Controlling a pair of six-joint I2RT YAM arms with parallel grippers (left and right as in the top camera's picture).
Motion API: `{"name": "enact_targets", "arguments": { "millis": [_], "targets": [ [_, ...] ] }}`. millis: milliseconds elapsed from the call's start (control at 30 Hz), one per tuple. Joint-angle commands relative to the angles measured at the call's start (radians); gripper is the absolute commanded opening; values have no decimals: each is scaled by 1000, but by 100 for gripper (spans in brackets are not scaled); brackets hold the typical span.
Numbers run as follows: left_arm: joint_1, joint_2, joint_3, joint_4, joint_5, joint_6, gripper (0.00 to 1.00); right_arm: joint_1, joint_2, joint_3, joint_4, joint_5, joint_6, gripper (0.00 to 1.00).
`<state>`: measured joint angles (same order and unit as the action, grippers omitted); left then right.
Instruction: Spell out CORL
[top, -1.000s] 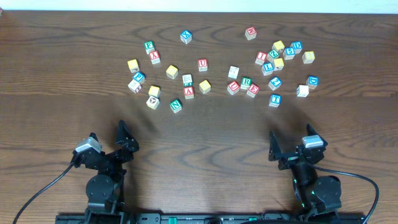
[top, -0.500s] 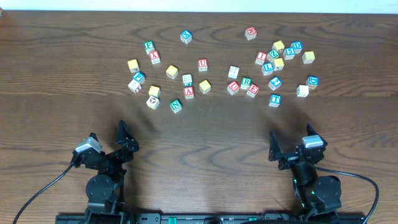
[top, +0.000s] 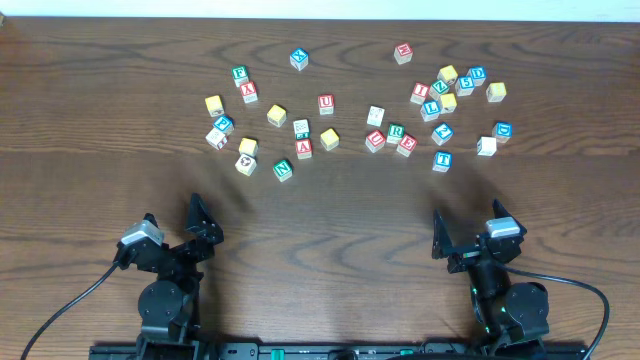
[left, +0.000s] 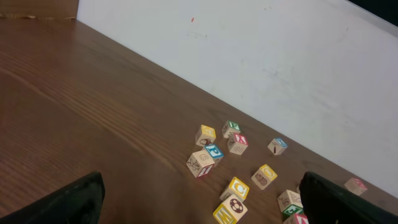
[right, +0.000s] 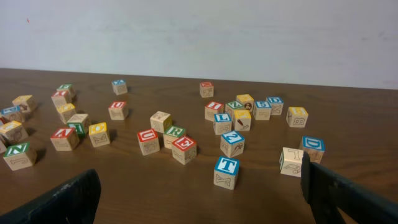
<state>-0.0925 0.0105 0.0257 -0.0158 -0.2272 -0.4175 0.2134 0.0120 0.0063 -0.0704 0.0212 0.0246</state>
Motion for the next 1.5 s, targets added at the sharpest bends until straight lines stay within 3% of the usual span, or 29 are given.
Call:
{"name": "enact_targets", "arguments": {
  "millis": [0, 733, 967, 1167, 1467],
  "targets": [
    [5, -6, -6, -21, -5, 16, 98, -7, -5, -1, -5, -5, -14, 99],
    [4, -6, 52, -25, 18, 21, 98, -7, -5, -1, -5, -5, -14, 99],
    [4, 25, 116, -59, 31, 87, 98, -7, -5, -1, -5, -5, -14, 99],
    [4, 137, 189, -59, 36, 89, 98, -7, -5, -1, -5, -5, -14, 99],
    [4, 439, 393, -106, 86, 110, 98, -7, -5, -1, -5, -5, -14, 99]
  ]
}}
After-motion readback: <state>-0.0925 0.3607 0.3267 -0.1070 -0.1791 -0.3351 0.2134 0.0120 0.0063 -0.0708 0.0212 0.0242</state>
